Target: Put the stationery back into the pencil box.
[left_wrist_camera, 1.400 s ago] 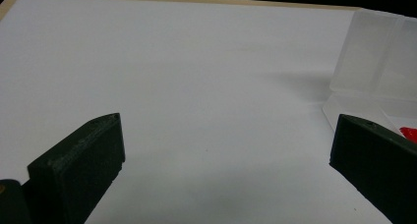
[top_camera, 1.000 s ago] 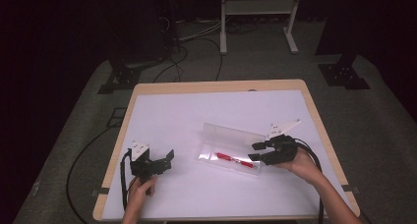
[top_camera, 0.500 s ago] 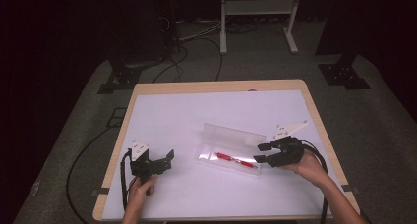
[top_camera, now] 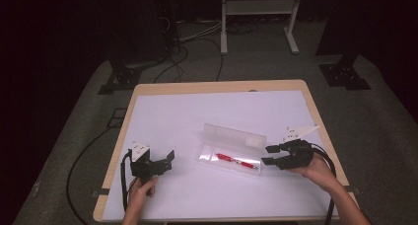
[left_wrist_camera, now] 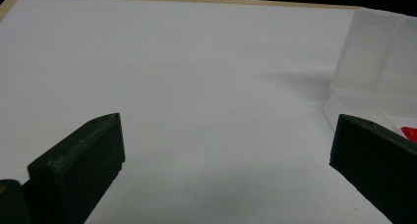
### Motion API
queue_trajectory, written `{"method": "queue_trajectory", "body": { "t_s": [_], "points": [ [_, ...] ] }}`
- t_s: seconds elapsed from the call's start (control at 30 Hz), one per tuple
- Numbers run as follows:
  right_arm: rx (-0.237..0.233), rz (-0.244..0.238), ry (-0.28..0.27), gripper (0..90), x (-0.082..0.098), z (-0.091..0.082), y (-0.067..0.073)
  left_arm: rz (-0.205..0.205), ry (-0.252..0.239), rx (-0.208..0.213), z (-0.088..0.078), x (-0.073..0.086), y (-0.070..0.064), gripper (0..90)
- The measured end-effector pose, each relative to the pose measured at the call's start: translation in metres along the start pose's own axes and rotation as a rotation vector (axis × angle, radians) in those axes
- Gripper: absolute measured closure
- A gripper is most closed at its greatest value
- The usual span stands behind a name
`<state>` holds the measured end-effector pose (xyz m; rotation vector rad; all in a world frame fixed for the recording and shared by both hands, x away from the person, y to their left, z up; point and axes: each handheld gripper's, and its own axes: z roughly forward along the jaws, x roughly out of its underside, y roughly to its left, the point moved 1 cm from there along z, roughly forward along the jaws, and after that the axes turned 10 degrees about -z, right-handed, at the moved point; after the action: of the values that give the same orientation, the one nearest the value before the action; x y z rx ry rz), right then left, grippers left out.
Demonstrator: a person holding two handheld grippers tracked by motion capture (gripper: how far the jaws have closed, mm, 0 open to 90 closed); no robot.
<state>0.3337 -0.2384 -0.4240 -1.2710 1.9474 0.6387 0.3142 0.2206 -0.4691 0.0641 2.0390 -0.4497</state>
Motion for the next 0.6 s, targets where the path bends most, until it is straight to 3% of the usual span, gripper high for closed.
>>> {"method": "queue_trajectory", "body": {
  "t_s": [0.6],
  "points": [
    [0.015,0.027,0.008,46.3,0.02,-0.01,-0.001,0.0,0.001,-0.001,0.0,0.0,0.0,0.0]
  ]
}}
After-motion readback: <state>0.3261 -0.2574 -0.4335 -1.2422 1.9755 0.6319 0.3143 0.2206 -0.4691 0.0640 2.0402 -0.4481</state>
